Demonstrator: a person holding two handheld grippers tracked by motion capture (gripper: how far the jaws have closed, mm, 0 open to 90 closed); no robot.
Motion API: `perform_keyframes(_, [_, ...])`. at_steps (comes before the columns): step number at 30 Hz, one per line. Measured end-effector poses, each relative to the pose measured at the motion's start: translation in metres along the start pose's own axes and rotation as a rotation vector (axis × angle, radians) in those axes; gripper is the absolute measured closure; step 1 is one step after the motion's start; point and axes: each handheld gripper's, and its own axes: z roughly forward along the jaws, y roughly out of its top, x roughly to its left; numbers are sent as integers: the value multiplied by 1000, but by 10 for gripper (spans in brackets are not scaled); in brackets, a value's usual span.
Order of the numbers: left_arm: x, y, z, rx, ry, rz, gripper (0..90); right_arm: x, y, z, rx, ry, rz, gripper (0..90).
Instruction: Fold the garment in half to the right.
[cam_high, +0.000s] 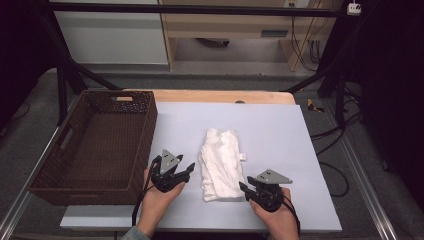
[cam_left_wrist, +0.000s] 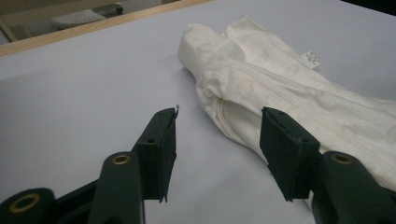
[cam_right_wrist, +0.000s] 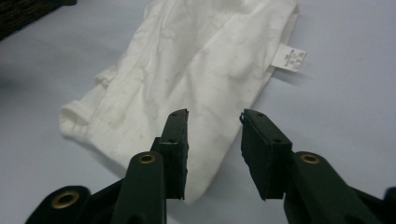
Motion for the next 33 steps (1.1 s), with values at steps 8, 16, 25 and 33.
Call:
perform_keyframes(8, [0, -2, -5, -4, 11, 7, 389, -16, 33, 25, -6, -25, -65, 562])
perform_keyframes(16, [-3, -4, -7, -12, 17, -10, 337, -46, 74, 80, -19, -77, -68, 587])
perform_keyframes(25, [-5, 0, -9, -31, 15, -4, 337, -65, 92, 125, -10, -100, 19, 654])
perform_keyframes(33, [-5, 2, -10, -28, 17, -8, 337, -63, 92, 136, 11, -92, 8, 883])
